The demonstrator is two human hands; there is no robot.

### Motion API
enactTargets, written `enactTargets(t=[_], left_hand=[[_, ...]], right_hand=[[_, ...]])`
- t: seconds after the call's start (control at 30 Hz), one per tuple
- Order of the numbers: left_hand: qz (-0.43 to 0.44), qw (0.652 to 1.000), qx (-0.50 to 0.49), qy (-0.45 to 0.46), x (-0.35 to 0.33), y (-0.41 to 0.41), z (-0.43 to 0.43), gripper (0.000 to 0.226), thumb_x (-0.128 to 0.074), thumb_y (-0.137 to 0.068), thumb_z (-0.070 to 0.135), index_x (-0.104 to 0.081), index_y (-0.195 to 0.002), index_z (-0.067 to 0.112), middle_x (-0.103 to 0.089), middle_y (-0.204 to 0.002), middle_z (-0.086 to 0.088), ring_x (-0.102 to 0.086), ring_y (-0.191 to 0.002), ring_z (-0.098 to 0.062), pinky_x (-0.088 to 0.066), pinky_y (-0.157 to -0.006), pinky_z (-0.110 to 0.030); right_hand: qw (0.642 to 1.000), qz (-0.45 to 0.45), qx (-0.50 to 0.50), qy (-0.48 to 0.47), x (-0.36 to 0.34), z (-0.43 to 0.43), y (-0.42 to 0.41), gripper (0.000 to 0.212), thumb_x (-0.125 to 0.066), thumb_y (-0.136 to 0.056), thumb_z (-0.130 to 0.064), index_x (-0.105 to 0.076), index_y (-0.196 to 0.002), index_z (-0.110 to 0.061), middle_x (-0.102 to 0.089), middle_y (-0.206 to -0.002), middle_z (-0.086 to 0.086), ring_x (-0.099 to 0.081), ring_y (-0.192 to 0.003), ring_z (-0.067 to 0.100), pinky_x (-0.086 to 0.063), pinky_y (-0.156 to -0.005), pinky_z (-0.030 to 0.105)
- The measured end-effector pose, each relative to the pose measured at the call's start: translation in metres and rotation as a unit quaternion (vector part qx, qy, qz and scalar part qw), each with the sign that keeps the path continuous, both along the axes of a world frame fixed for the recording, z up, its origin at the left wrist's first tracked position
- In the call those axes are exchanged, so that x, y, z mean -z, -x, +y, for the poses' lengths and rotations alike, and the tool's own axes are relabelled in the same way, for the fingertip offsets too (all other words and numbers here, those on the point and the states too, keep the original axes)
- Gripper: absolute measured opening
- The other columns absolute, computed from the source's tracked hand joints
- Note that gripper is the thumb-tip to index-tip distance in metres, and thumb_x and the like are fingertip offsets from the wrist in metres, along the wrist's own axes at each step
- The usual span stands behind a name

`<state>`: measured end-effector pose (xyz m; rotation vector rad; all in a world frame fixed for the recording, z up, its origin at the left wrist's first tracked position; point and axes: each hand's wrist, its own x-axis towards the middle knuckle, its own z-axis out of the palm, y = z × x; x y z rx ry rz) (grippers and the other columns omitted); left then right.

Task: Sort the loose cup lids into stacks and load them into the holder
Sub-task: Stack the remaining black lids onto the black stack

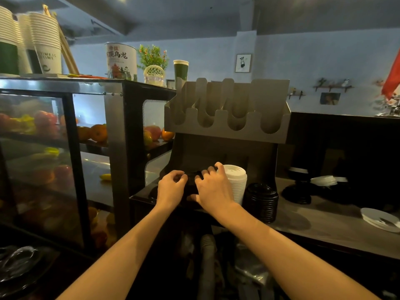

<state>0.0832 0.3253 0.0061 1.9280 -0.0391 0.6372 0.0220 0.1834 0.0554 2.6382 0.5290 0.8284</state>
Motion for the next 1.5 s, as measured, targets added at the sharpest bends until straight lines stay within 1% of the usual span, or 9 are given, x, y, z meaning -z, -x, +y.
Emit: enactTargets(t=[0.23,0.5,0.67,0.77,0.9,1.03,1.13,1.23,1.5], left_hand=[[0.004,1.0,0.0,-0.001,0.003,-0.003,-0.003,0.024,-0.058,-0.1,0.031,-0.07,-0.117,0.019,-0.066,-0.103,0.008,-0.058,-0.088,0.001,-0.039,-0.07,-0.014],[-0.003,1.0,-0.004,-0.004,0.004,-0.005,-0.006,0.017,-0.059,-0.099,0.032,-0.07,-0.109,0.023,-0.065,-0.095,0.012,-0.06,-0.089,-0.002,-0.041,-0.07,-0.016],[0.006,1.0,-0.004,0.027,0.006,-0.002,-0.009,0.007,-0.06,-0.098,0.026,-0.067,-0.1,0.024,-0.065,-0.091,0.01,-0.06,-0.083,-0.003,-0.039,-0.066,-0.016],[0.022,0.999,-0.003,0.049,0.0,0.001,-0.01,0.009,-0.063,-0.096,0.025,-0.069,-0.102,0.02,-0.065,-0.091,0.008,-0.06,-0.083,-0.005,-0.04,-0.065,-0.018],[0.058,0.998,-0.012,-0.02,-0.016,0.005,-0.01,0.022,-0.06,-0.098,0.026,-0.067,-0.117,0.014,-0.067,-0.099,0.0,-0.06,-0.083,-0.01,-0.042,-0.067,-0.024],[-0.002,0.999,-0.029,-0.023,-0.034,0.026,-0.017,0.033,-0.044,-0.108,0.03,-0.059,-0.132,0.013,-0.061,-0.11,0.004,-0.056,-0.1,-0.011,-0.04,-0.085,-0.028],[-0.085,0.996,-0.005,0.027,-0.05,0.046,-0.03,0.035,-0.036,-0.109,0.037,-0.061,-0.125,0.018,-0.064,-0.105,0.008,-0.062,-0.103,-0.012,-0.045,-0.087,-0.028],[-0.12,0.991,0.031,0.046,-0.067,0.059,-0.055,0.033,-0.038,-0.109,0.036,-0.06,-0.126,0.018,-0.065,-0.104,0.008,-0.065,-0.1,-0.008,-0.049,-0.087,-0.023],[-0.148,0.974,0.163,0.062,-0.084,0.093,-0.157,0.014,-0.05,-0.105,0.021,-0.057,-0.117,0.025,-0.068,-0.099,0.004,-0.07,-0.087,-0.01,-0.058,-0.082,-0.028]], right_hand=[[0.999,0.028,0.008,0.03,-0.004,0.003,0.0,0.058,-0.045,-0.099,-0.054,-0.056,-0.134,-0.009,-0.061,-0.133,0.013,-0.047,-0.132,0.031,-0.014,-0.119,0.048],[0.999,0.043,0.025,0.016,0.001,0.004,-0.002,0.058,-0.042,-0.101,-0.054,-0.056,-0.136,-0.011,-0.06,-0.136,0.012,-0.042,-0.139,0.032,-0.007,-0.121,0.05],[0.998,0.051,0.022,0.025,-0.001,0.003,-0.008,0.058,-0.045,-0.098,-0.058,-0.061,-0.13,-0.013,-0.059,-0.137,0.013,-0.042,-0.137,0.031,-0.013,-0.119,0.049],[0.997,0.058,0.017,0.039,-0.003,0.002,-0.007,0.057,-0.046,-0.097,-0.059,-0.063,-0.127,-0.013,-0.063,-0.132,0.011,-0.045,-0.134,0.03,-0.015,-0.118,0.048],[0.993,0.096,0.01,0.065,-0.018,-0.002,-0.006,0.05,-0.048,-0.096,-0.058,-0.065,-0.12,-0.018,-0.066,-0.124,0.006,-0.045,-0.133,0.029,-0.009,-0.118,0.052],[0.997,0.016,-0.038,-0.072,-0.025,-0.017,0.0,0.049,-0.044,-0.096,-0.055,-0.059,-0.13,-0.022,-0.064,-0.126,0.004,-0.052,-0.124,0.024,-0.022,-0.112,0.045],[0.969,-0.073,-0.107,-0.21,-0.032,-0.039,0.008,0.035,-0.05,-0.096,-0.045,-0.064,-0.12,-0.023,-0.068,-0.111,-0.003,-0.06,-0.105,0.018,-0.035,-0.097,0.037],[0.941,-0.074,-0.124,-0.307,-0.044,-0.068,0.017,0.026,-0.056,-0.096,-0.038,-0.066,-0.114,-0.021,-0.069,-0.104,-0.004,-0.062,-0.097,0.015,-0.043,-0.092,0.035],[0.922,-0.115,-0.077,-0.362,-0.05,-0.162,0.048,0.024,-0.054,-0.099,-0.04,-0.067,-0.104,-0.021,-0.07,-0.097,-0.003,-0.063,-0.09,0.013,-0.048,-0.088,0.035]])
